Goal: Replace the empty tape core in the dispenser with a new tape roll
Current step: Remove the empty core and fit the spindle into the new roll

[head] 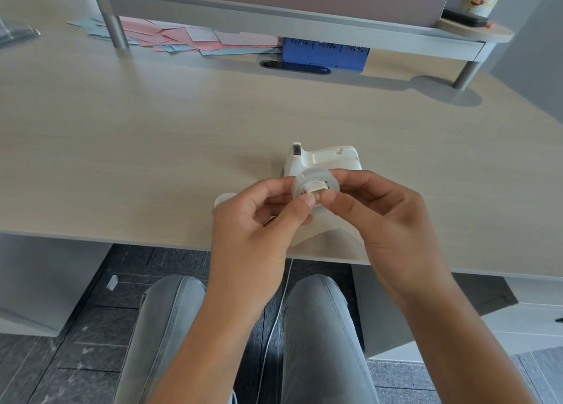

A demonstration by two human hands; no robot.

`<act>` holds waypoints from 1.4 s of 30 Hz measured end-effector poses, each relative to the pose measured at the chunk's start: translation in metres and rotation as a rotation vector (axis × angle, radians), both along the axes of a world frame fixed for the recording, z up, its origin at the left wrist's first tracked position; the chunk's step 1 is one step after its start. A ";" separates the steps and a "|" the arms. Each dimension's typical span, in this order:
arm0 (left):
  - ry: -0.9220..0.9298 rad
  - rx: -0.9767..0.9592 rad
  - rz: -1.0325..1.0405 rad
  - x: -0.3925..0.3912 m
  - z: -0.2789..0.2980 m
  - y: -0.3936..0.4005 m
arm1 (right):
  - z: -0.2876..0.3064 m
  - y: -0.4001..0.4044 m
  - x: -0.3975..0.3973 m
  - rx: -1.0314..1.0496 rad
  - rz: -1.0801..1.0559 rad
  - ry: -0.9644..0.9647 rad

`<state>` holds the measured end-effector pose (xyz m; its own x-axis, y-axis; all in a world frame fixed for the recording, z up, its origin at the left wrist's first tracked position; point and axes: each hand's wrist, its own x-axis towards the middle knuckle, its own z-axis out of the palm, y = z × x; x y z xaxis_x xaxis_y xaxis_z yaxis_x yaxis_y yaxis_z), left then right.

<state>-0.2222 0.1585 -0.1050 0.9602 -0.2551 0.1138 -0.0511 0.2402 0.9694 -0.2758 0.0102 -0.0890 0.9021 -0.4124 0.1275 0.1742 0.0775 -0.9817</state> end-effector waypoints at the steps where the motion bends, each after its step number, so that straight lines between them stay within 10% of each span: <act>1: 0.002 0.000 0.002 0.000 0.000 0.000 | 0.000 0.001 0.000 0.000 -0.008 -0.002; 42: 0.057 0.048 -0.026 0.004 -0.008 -0.007 | -0.001 -0.005 0.000 0.097 -0.010 0.071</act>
